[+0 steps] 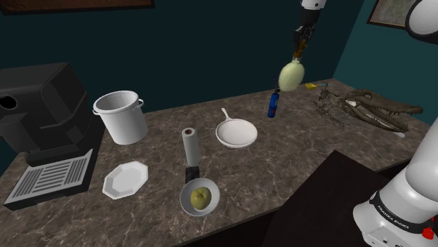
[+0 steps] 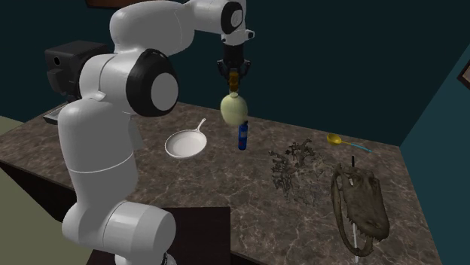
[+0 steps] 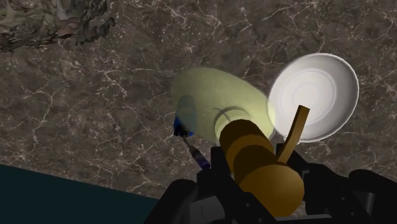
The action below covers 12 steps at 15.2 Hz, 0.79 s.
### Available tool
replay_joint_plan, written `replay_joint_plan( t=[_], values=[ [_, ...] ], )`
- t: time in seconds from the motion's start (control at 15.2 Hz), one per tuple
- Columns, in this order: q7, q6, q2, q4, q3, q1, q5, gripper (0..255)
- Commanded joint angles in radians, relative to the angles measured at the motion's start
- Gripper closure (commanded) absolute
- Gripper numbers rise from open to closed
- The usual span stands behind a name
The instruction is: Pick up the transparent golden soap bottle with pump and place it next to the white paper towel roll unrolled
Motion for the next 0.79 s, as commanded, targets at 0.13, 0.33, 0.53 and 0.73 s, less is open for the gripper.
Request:
replay_joint_plan(
  t=[0.13, 0.33, 0.53, 0.73],
  values=[
    [-0.001, -0.062, 0.014, 0.075, -0.002, -0.006, 0.004, 255],
    [-0.002, -0.110, 0.030, 0.139, -0.003, -0.012, 0.009, 255],
    [-0.002, -0.161, 0.050, 0.210, -0.004, -0.019, 0.016, 255],
    [-0.003, -0.216, 0.076, 0.290, -0.004, -0.029, 0.024, 255]
  ],
)
